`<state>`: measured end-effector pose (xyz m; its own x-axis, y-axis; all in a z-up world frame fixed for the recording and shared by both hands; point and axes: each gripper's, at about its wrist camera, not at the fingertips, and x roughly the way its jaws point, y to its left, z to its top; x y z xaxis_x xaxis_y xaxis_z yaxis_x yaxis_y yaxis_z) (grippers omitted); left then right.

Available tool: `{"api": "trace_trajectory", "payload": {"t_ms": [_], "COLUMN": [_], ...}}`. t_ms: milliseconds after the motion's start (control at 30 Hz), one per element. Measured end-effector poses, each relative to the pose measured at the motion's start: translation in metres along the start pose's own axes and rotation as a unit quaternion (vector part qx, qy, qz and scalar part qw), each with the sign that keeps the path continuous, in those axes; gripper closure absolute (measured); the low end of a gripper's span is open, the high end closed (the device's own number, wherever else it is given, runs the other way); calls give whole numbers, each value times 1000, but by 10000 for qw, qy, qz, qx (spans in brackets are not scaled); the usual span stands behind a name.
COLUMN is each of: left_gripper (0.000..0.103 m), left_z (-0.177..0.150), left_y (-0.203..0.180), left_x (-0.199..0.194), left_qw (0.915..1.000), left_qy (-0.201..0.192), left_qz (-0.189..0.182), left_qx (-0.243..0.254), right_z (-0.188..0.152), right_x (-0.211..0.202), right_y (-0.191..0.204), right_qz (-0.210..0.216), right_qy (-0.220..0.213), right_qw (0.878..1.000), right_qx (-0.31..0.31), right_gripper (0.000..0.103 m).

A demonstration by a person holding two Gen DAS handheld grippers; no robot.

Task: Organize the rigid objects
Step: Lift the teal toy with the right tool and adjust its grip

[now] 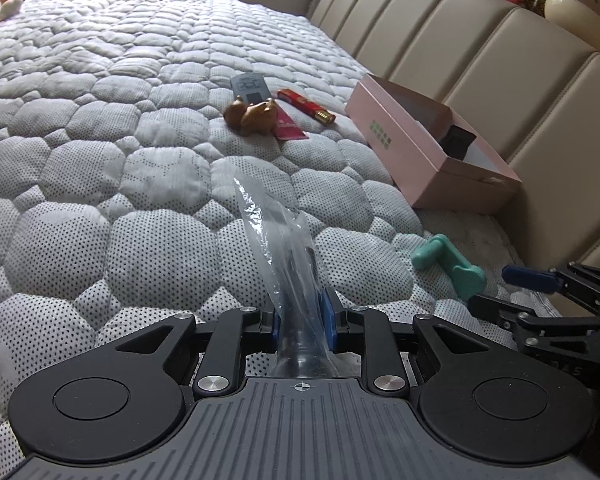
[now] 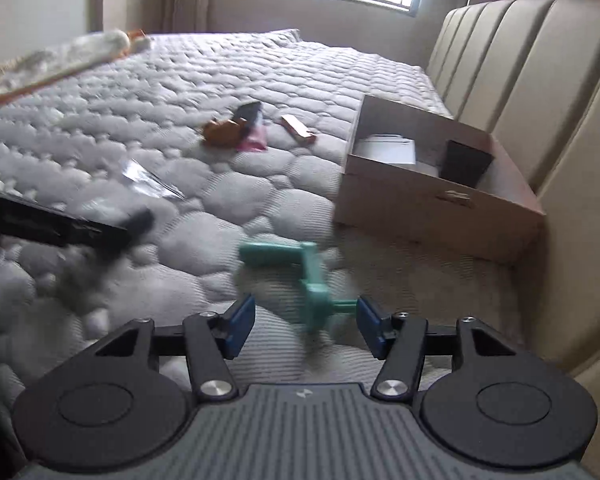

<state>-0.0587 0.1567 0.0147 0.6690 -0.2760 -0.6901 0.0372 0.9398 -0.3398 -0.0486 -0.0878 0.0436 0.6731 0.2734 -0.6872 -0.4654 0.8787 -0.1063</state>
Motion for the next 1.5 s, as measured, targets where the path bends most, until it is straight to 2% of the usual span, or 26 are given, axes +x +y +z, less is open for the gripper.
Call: {"api": "trace_trajectory", "payload": {"t_ms": [100, 167, 267, 300, 333, 400, 467, 567, 700, 800, 933, 1067, 1167, 1300, 1400, 1500], "left_gripper": [80, 80, 80, 80, 80, 80, 80, 80, 79, 79, 79, 79, 79, 79, 79, 79], "left_z": [-2, -3, -4, -5, -5, -6, -6, -6, -7, -7, -7, -7, -8, -9, -7, -7], "left_y": [-1, -2, -4, -5, -6, -8, -9, -9, -8, -8, -8, -8, -8, -6, -7, -7], "left_x": [-2, -3, -2, -1, 0, 2, 3, 3, 2, 2, 2, 2, 1, 2, 3, 4], "left_qw": [10000, 10000, 10000, 10000, 9999, 9999, 9999, 9999, 9999, 9999, 9999, 9999, 9999, 9999, 9999, 9999], "left_qy": [13, 8, -14, -13, -2, 18, 14, 14, 20, 19, 23, 28, 12, 29, 42, 46], "left_qz": [-25, -30, -9, -19, -34, -52, -31, -36, -46, -49, -70, -68, -82, -112, -115, -110], "left_qx": [43, 70, 92, 94, 95, 119, 147, 142, 123, 119, 96, 93, 99, 52, 76, 79], "right_z": [0, 0, -2, -2, -2, -1, 0, 2, 9, 16, 22, 17, 10, -2, -8, -11], "right_x": [7, 12, 17, 16, 13, 6, 3, 8, 31, 46, 56, 46, 32, 8, 6, 12], "right_y": [8, 6, -1, -6, -11, -23, -31, -32, -25, -13, 9, 6, 4, -20, -30, -35], "right_qz": [-371, -871, -1838, -1964, -1887, -1389, -946, -587, -639, -667, -963, -1056, -1344, -686, -711, -559], "right_qy": [0, -38, -185, -232, -268, -299, -333, -286, -133, -139, -81, -118, -297, -314, -187, 11], "right_qw": [9989, 9950, 9799, 9780, 9807, 9898, 9923, 9861, 9737, 9770, 9884, 9884, 9884, 9928, 9930, 9949], "right_qx": [-289, -485, -748, -658, -445, 127, 731, 1525, 2182, 2022, 1173, 1081, 641, 932, 919, 844], "right_gripper": [44, 43, 43, 42, 39, 29, 21, 21, 21, 21, 21, 21, 21, 21, 21, 30]}}
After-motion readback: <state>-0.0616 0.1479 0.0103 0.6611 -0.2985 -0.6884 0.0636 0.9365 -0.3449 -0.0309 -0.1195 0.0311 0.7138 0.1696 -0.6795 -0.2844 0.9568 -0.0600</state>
